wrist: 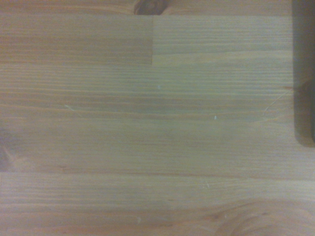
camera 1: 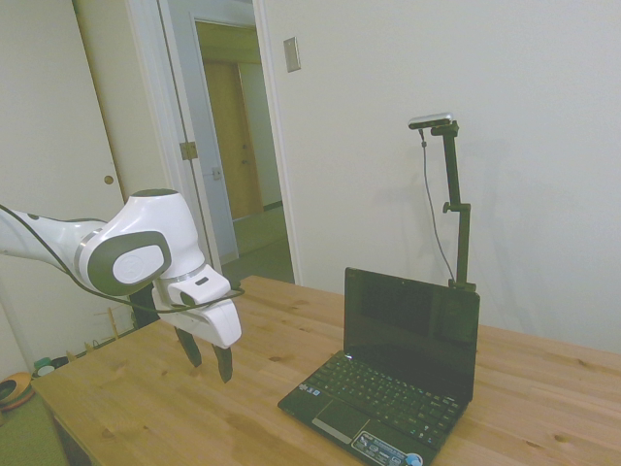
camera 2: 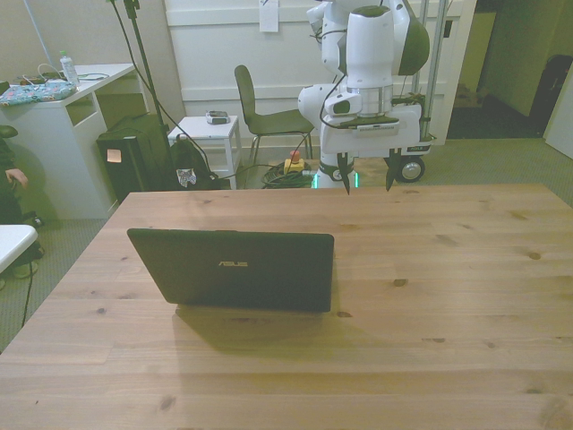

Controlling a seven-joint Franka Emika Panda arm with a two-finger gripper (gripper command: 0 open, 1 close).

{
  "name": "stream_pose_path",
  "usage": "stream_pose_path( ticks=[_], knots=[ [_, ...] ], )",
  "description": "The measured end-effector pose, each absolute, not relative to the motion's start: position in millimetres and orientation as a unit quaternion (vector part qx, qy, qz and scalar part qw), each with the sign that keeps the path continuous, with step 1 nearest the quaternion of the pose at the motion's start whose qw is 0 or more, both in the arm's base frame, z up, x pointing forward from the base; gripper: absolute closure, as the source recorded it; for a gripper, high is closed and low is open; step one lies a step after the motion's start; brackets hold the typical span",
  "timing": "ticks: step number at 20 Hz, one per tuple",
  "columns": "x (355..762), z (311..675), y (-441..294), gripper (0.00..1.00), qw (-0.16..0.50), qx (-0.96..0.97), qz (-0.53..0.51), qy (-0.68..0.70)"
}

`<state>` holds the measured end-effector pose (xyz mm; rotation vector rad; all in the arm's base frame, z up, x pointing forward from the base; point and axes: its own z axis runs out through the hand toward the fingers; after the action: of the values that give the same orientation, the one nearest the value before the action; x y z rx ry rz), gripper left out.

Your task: Close the laptop

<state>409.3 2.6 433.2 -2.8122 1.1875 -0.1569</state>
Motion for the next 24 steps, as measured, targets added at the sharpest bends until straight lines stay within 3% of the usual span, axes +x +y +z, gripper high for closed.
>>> stream_pose_path(
  ticks=[6, 14, 24],
  knots=[
    [414, 449, 5, 0.0, 0.025, -0.919, -0.076, 0.386],
    [441, 520, -50, 0.0, 0.0, -0.897, -0.124, 0.424],
    [509, 592, -126, 0.0, -0.026, -0.873, -0.165, 0.459]
  ],
)
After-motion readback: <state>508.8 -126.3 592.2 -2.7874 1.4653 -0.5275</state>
